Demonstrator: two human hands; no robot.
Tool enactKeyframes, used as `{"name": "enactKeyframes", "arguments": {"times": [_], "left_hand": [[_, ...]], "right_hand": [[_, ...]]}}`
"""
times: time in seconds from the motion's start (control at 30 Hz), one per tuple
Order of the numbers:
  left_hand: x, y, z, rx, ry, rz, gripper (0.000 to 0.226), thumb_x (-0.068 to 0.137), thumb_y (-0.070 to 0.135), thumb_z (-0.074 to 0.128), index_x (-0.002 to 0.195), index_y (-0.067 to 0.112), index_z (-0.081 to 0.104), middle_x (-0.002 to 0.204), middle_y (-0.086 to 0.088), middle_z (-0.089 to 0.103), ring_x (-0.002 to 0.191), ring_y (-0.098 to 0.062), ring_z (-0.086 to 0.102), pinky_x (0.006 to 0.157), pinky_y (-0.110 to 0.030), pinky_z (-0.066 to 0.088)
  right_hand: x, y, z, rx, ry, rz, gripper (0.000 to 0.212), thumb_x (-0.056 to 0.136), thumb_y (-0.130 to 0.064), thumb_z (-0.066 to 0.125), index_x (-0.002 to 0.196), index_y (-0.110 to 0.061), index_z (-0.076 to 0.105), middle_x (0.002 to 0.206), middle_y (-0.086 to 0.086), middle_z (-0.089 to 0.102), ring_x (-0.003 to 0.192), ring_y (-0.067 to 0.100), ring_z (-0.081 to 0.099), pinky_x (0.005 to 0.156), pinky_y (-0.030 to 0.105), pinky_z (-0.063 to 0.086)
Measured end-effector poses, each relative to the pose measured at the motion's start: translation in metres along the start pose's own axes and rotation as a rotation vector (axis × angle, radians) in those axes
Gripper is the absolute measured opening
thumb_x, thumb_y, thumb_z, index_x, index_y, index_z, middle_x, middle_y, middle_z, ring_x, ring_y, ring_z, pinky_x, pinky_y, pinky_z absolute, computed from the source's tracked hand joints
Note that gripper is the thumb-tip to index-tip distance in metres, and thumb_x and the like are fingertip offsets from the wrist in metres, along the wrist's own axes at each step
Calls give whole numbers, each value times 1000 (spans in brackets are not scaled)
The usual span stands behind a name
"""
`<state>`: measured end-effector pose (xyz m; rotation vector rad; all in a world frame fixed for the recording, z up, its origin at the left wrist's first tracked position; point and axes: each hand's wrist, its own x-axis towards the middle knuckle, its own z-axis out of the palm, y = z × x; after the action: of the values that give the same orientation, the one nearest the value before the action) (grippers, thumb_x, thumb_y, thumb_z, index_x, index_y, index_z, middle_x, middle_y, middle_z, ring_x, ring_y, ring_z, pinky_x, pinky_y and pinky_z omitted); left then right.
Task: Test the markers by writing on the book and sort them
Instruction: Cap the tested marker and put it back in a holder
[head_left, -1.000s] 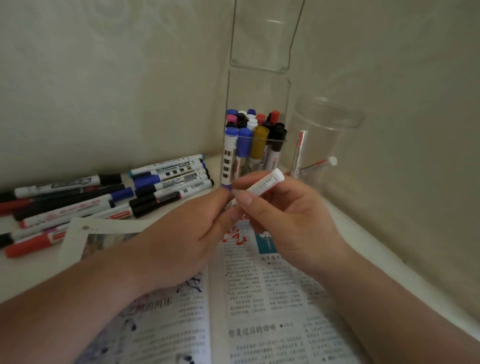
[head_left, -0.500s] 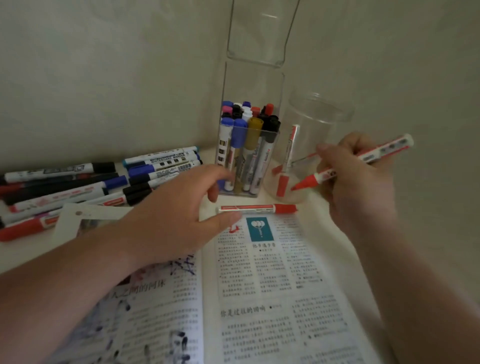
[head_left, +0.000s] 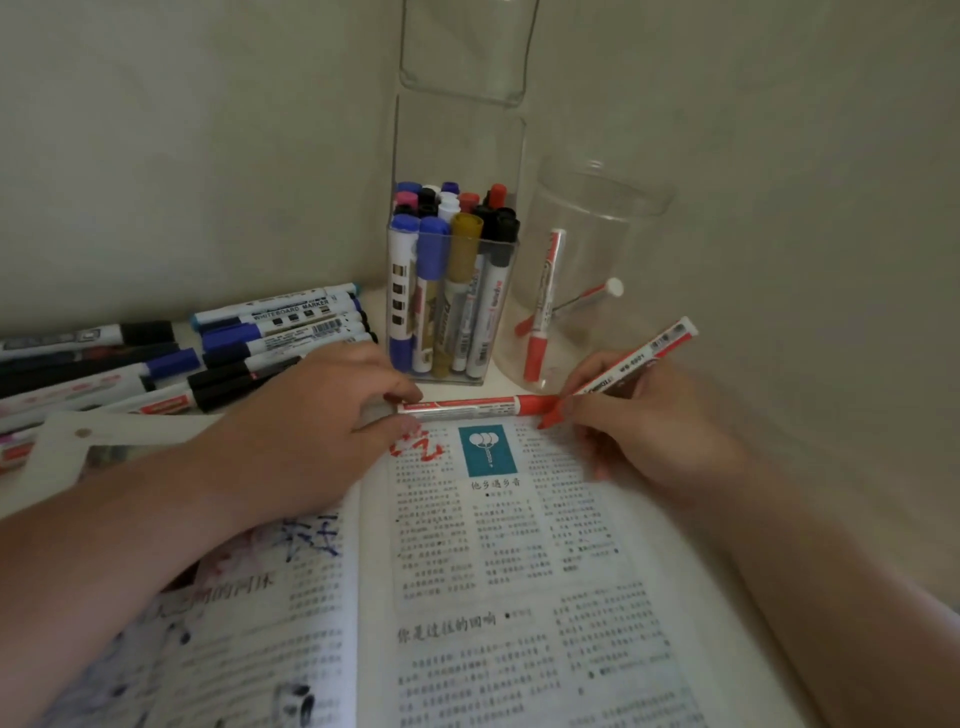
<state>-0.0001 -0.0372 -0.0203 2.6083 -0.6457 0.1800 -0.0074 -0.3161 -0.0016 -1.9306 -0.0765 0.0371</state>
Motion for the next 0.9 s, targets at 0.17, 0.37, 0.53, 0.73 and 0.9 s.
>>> {"name": "enactKeyframes", "arguments": {"times": [0.17,0.37,0.53,0.73,0.9], "left_hand": [[2,-1,3,-6,19,-34,29,94,48,56,120,41,66,113,27,51,95,17,44,73,-7,34],[2,0,4,-10,34,-42,25,94,45,58,116,40,67,107,28,52,93,23,41,70,-7,34],[2,-1,4,-23,41,-49,23,93,45,59,115,41,67,106,28,51,90,24,41,68,-9,33],[2,-1,6,-21,50,-37,23,93,45,58,114,41,67,105,29,51,91,25,40,69,-9,33],[2,-1,6,-27,53,-33,22,93,45,59,113,40,67,102,30,51,90,25,41,68,-9,32]], "right_hand": [[5,10,2,-119,32,-54,11,85,-14,78,76,-15,73,59,12,63,41,11,49,40,23,39],[7,8,0,-188,-16,-57,12,87,-19,78,77,-15,74,60,-1,66,45,5,54,43,15,40],[7,8,-2,-152,-8,-21,11,85,-10,77,76,-7,72,58,4,65,42,6,51,42,17,38],[4,7,-2,-95,-138,-49,12,84,-4,79,76,-1,70,80,15,76,69,17,71,61,25,52],[5,8,-1,-144,-67,-71,10,84,-12,80,80,-6,74,84,8,78,81,25,75,76,38,60]]}}
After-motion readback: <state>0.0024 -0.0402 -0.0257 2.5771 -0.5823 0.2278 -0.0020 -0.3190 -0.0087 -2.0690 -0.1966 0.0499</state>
